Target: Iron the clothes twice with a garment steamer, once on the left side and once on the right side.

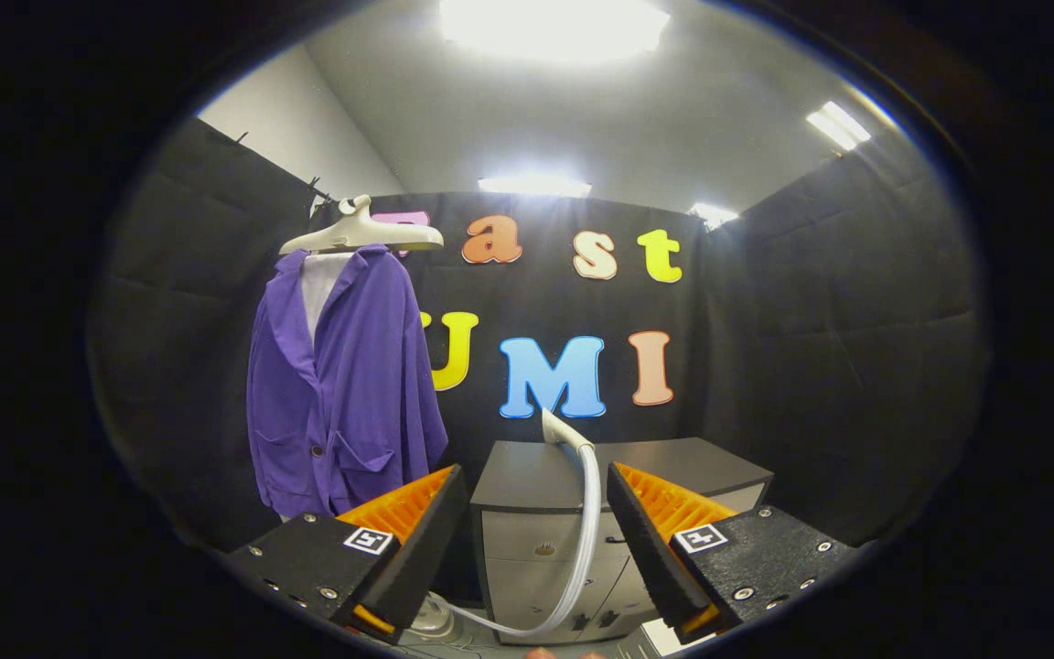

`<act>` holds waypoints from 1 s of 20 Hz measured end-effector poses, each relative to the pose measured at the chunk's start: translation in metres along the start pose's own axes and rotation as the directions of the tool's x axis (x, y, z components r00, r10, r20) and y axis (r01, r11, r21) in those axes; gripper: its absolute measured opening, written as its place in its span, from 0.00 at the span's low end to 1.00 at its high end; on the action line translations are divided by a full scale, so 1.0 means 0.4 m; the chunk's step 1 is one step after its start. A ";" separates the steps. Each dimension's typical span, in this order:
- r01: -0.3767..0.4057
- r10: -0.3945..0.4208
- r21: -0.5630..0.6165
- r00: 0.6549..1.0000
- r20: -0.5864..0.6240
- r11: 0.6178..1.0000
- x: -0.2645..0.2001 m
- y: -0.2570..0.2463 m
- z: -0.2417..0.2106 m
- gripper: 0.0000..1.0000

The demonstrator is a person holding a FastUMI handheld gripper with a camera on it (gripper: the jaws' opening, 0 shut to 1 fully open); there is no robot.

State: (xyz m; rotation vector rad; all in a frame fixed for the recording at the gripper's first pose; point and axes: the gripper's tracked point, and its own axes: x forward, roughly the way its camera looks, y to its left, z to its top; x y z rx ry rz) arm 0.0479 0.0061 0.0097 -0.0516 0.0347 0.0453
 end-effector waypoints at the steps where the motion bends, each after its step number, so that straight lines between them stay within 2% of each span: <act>1: -0.002 0.002 0.009 1.000 -0.011 1.000 0.033 -0.007 -0.006 0.95; 8: -0.013 0.013 0.005 0.999 -0.046 1.000 0.268 -0.088 -0.004 0.95; 20: -0.005 0.011 0.099 0.998 -0.057 0.995 0.653 -0.269 0.038 0.95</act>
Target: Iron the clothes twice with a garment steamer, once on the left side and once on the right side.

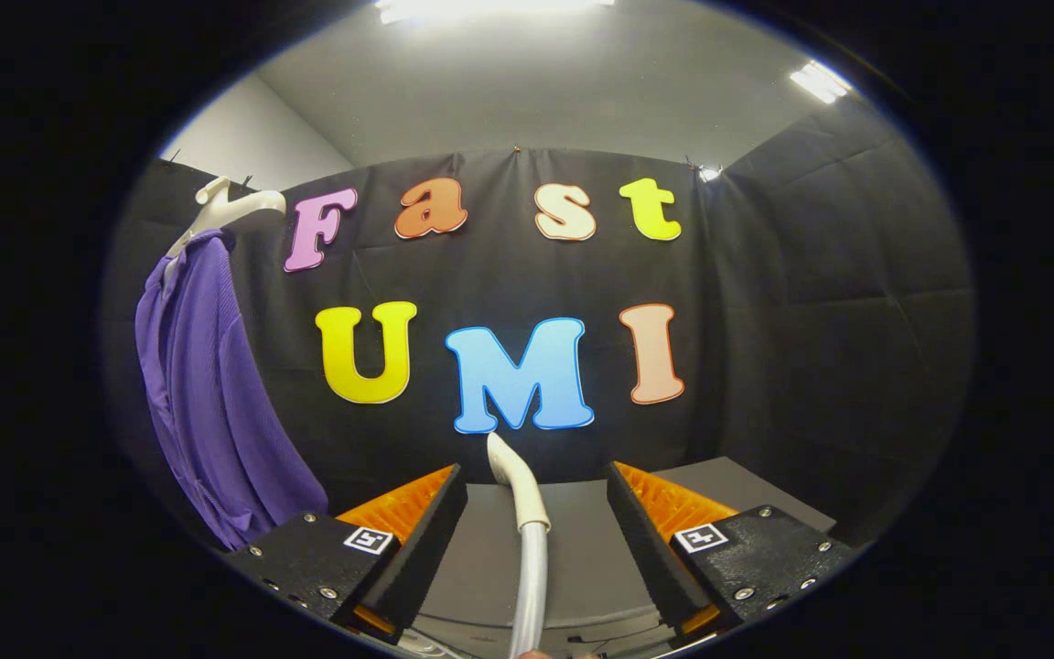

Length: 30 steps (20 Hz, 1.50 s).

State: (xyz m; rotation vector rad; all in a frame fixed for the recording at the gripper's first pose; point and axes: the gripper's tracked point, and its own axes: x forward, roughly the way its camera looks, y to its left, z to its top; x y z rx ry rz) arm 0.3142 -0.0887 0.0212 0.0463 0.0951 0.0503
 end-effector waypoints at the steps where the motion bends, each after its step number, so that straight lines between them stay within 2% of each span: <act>1: -0.013 0.013 0.015 1.000 0.002 1.000 0.024 -0.007 0.010 0.95; 8: -0.042 0.052 0.111 0.994 -0.092 0.993 0.179 -0.077 -0.032 0.94; 14: -0.110 0.183 0.283 0.951 -0.248 0.953 0.297 -0.030 -0.141 0.95; 17: -0.160 0.270 0.330 0.908 -0.320 0.930 0.337 0.010 -0.194 0.95; 20: -0.176 0.328 0.384 0.865 -0.379 0.907 0.352 0.043 -0.246 0.94; 26: -0.188 0.431 0.467 0.754 -0.495 0.864 0.372 0.093 -0.335 0.94; 30: -0.177 0.501 0.545 0.682 -0.532 0.819 0.379 0.115 -0.380 0.92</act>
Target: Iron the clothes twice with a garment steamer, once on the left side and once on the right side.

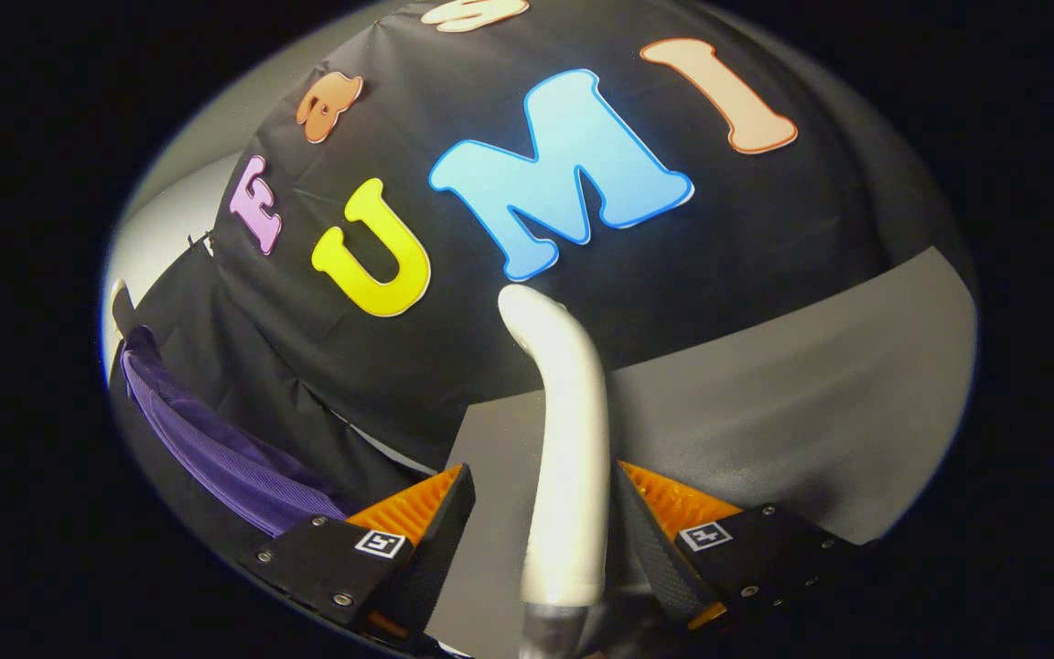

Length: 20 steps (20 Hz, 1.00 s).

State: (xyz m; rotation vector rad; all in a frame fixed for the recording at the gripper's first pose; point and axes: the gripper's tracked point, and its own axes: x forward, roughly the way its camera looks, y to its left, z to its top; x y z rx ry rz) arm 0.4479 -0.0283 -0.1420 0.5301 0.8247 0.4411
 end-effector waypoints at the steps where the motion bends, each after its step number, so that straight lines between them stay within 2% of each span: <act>1: -0.012 0.013 0.031 1.000 -0.016 0.999 0.002 -0.002 -0.002 0.93; 3: -0.047 0.050 0.077 0.998 -0.041 0.996 0.001 0.003 -0.005 0.91; 7: -0.082 0.096 0.153 0.992 -0.087 0.985 0.023 0.015 -0.015 0.75; 9: -0.096 0.117 0.193 0.988 -0.104 0.977 0.032 0.017 -0.010 0.65; 12: -0.126 0.165 0.280 0.979 -0.123 0.952 0.039 0.018 -0.020 0.42; 15: -0.129 0.189 0.369 0.973 -0.130 0.920 0.039 0.024 -0.022 0.40; 20: -0.127 0.180 0.354 0.976 -0.119 0.926 0.027 0.025 -0.011 0.34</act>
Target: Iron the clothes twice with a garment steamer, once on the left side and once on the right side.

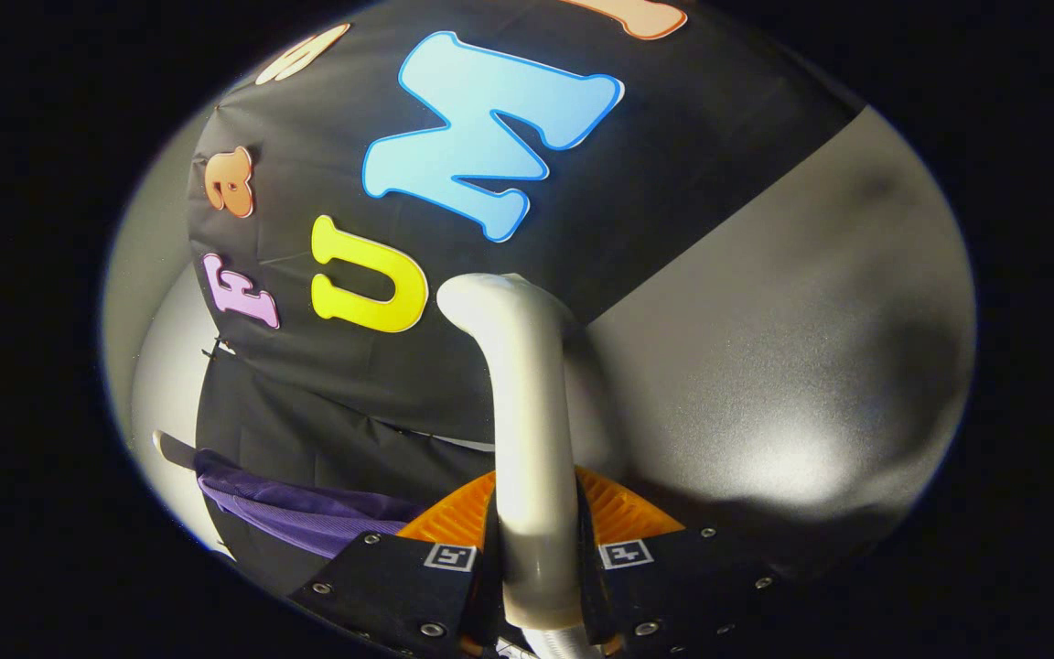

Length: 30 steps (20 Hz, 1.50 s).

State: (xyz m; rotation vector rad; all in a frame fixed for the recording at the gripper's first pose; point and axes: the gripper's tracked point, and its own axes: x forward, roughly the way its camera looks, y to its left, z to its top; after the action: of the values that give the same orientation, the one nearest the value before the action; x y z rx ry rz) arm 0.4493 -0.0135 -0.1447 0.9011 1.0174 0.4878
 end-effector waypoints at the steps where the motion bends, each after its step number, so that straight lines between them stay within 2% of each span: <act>1: 0.002 -0.002 -0.007 1.000 0.002 1.000 -0.005 0.004 -0.003 0.34; 5: 0.025 -0.021 -0.089 0.998 0.054 0.996 -0.041 0.036 -0.002 0.33; 9: 0.018 -0.004 -0.145 0.995 0.100 0.989 -0.098 0.084 -0.036 0.33; 17: 0.039 -0.005 -0.185 0.983 0.183 0.982 -0.216 0.165 -0.201 0.34; 22: 0.100 -0.040 -0.209 0.960 0.276 0.973 -0.311 0.214 -0.320 0.33; 30: 0.129 -0.019 -0.271 0.927 0.374 0.954 -0.431 0.301 -0.514 0.33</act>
State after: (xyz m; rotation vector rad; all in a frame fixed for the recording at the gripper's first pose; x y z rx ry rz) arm 0.1932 0.0145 -0.0027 0.6538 0.6128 0.3730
